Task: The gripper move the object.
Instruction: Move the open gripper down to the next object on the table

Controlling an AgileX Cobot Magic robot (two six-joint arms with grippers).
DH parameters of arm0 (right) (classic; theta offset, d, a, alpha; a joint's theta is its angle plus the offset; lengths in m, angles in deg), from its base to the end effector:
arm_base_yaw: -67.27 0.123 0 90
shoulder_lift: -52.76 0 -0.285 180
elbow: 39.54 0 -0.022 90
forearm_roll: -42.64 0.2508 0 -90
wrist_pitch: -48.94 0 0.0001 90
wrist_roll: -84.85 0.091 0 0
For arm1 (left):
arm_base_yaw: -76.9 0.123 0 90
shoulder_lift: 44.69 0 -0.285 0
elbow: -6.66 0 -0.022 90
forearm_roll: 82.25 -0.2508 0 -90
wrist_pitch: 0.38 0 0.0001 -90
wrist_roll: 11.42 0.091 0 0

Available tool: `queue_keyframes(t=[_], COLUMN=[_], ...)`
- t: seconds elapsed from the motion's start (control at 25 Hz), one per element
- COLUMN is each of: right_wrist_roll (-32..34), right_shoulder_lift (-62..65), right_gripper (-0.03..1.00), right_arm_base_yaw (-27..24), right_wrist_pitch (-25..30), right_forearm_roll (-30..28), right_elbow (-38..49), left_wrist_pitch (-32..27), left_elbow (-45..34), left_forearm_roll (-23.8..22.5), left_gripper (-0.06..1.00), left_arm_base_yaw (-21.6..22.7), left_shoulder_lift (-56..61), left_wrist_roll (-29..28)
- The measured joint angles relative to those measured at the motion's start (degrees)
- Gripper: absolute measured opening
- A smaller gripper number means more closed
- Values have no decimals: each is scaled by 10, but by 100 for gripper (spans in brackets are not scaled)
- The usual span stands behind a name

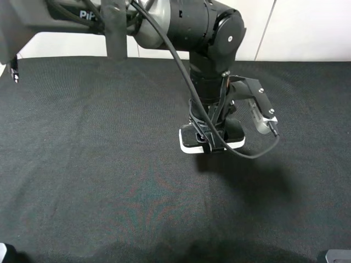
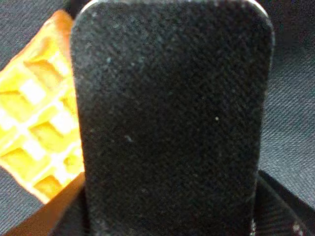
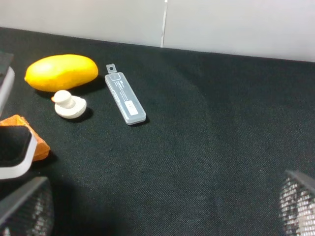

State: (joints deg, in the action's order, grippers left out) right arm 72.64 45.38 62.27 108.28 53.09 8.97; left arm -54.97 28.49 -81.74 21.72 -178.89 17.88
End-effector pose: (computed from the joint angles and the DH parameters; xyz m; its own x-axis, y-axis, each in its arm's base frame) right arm -0.0045 0.0147 0.2807 -0.4085 -0.0823 -0.9091 -0.1044 0.9936 -0.0431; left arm 0.2618 -0.3775 0.1635 -0.0880 0.9757 -0.2008 0.9885 0.1104 0.1032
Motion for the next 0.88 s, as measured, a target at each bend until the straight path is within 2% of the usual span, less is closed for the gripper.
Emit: queue_keyframes(t=[0.28, 0.52, 0.88], right_wrist_roll=[0, 0, 0], right_shoulder_lift=[0, 0, 0], right_gripper=[69, 69, 69], right_arm_base_yaw=[0, 0, 0], right_wrist_pitch=[0, 0, 0], right_forearm_roll=[0, 0, 0], right_elbow=[0, 0, 0], left_wrist_pitch=[8, 34, 36], left_elbow=[0, 0, 0], left_forearm_roll=[10, 24, 25], left_gripper=[66, 66, 66], left_arm_base_yaw=[-17, -18, -18], left_shoulder_lift=[0, 0, -5], left_wrist_roll=[0, 0, 0])
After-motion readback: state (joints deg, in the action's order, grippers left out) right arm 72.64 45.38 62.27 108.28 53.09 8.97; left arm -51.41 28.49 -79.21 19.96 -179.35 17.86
